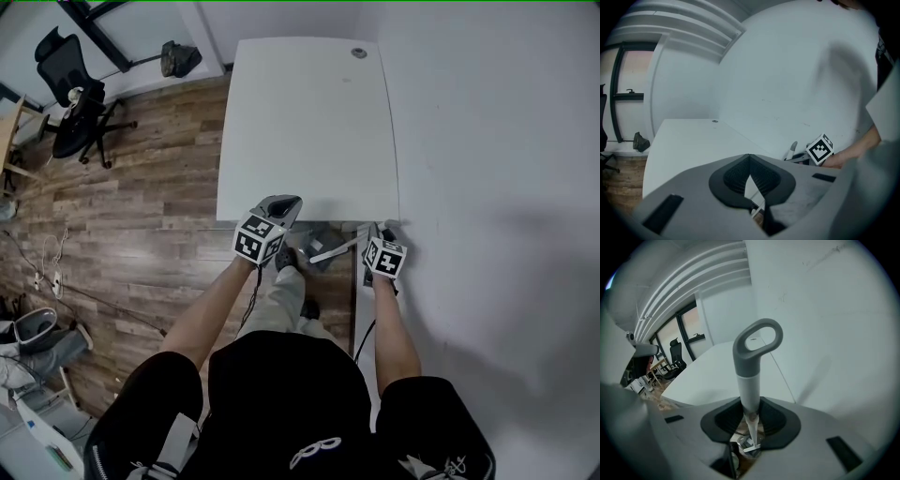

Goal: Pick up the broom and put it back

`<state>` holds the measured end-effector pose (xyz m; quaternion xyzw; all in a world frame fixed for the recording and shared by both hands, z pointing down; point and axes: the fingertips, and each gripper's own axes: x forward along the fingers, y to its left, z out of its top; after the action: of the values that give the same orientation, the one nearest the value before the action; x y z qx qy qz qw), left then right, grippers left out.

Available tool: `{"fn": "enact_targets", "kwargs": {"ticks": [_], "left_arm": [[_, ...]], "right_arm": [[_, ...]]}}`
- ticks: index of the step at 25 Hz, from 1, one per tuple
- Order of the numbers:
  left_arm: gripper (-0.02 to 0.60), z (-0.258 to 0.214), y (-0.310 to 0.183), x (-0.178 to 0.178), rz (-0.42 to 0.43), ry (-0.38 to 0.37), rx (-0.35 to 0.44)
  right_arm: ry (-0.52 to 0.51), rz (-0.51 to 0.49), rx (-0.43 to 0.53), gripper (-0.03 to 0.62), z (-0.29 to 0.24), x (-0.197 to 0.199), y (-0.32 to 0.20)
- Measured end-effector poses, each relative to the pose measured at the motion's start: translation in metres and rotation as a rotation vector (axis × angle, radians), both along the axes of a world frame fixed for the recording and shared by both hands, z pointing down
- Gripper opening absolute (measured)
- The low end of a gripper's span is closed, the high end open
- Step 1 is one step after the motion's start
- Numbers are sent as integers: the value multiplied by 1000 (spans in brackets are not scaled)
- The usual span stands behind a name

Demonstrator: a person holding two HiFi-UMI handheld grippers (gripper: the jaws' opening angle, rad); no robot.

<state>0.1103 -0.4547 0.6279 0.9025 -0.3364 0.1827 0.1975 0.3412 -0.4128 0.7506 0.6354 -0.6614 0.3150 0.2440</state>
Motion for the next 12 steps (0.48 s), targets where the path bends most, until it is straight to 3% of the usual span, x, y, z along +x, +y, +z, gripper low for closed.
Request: {"fn": "enact_targets", "kwargs": {"ticks": [12], "left_arm": [[11, -16, 58, -40, -123, 21, 28]], "right_arm": [[9, -141, -2, 115, -17, -40, 51]]}}
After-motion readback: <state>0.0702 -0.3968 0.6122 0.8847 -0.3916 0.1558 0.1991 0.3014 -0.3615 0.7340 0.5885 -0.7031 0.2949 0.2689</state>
